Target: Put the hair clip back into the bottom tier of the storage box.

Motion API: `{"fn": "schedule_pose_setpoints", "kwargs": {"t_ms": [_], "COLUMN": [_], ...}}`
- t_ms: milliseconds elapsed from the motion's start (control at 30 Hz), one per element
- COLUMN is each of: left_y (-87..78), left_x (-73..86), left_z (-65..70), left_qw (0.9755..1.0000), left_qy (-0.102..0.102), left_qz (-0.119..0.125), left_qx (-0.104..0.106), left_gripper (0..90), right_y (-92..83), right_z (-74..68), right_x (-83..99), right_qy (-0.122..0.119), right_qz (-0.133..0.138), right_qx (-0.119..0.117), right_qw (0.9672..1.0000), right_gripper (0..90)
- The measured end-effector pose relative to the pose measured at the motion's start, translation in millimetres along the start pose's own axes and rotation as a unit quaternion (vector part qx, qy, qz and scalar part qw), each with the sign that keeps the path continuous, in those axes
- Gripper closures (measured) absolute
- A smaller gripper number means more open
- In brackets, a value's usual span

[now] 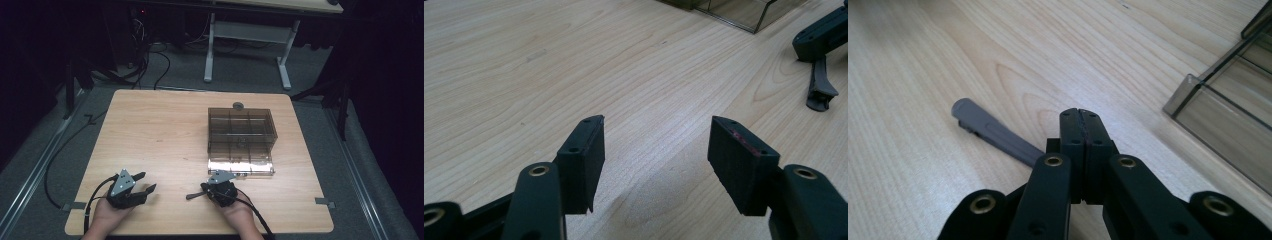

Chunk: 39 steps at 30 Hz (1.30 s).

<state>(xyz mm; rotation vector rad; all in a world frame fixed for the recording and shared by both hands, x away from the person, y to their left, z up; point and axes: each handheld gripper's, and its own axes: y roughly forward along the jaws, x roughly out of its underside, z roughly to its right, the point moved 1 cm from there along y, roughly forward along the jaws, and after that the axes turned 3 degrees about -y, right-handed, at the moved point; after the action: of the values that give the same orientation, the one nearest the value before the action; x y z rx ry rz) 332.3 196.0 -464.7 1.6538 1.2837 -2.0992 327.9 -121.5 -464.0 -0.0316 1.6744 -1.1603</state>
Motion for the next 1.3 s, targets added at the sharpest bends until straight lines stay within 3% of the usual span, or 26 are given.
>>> {"fn": "schedule_pose_setpoints", "kwargs": {"t_ms": [233,400,433,500,600,733,1233,1267,1300], "left_y": [0.0,0.3,0.5,0.4,0.2,0.0,0.1,0.1,0.1], "left_x": [0.0,-0.1,-0.1,-0.1,0.0,0.0,0.0,0.0,0.0], "left_z": [0.2,0.3,0.4,0.4,0.1,-0.1,0.1,0.2,0.1], "left_qw": [1.0000,1.0000,1.0000,1.0000,1.0000,1.0000,1.0000,1.0000,1.0000], "left_qy": [0.000,0.001,0.001,0.001,0.000,-0.001,0.000,0.000,0.000], "left_qz": [-0.001,-0.002,-0.002,-0.002,-0.001,0.000,-0.001,-0.001,-0.001], "left_qx": [0.000,0.000,-0.001,-0.001,-0.001,0.000,0.000,0.000,0.000], "left_gripper": [40.2,40.2,40.2,40.2,40.2,40.2,40.2,40.2,40.2], "right_y": [-18.2,-23.6,-22.5,-17.9,-4.3,1.6,-3.6,-6.8,-7.5], "right_z": [-12.1,-12.3,-11.3,-13.0,-18.2,-21.6,-20.0,-18.3,-17.7], "right_x": [16.9,19.8,14.2,8.2,0.2,-1.4,-1.4,-1.2,-1.4], "right_qy": [0.005,0.013,0.021,0.019,-0.001,-0.007,-0.007,-0.004,-0.003], "right_qz": [0.000,0.003,0.024,0.032,0.021,0.011,0.019,0.032,0.030], "right_qx": [-0.014,-0.013,-0.026,-0.037,-0.042,-0.042,-0.038,-0.031,-0.031], "right_qw": [0.9999,0.9998,0.9992,0.9986,0.9989,0.9990,0.9991,0.9990,0.9990], "right_gripper": [90.0,88.8,81.5,80.1,77.0,79.6,82.7,90.0,90.0]}}
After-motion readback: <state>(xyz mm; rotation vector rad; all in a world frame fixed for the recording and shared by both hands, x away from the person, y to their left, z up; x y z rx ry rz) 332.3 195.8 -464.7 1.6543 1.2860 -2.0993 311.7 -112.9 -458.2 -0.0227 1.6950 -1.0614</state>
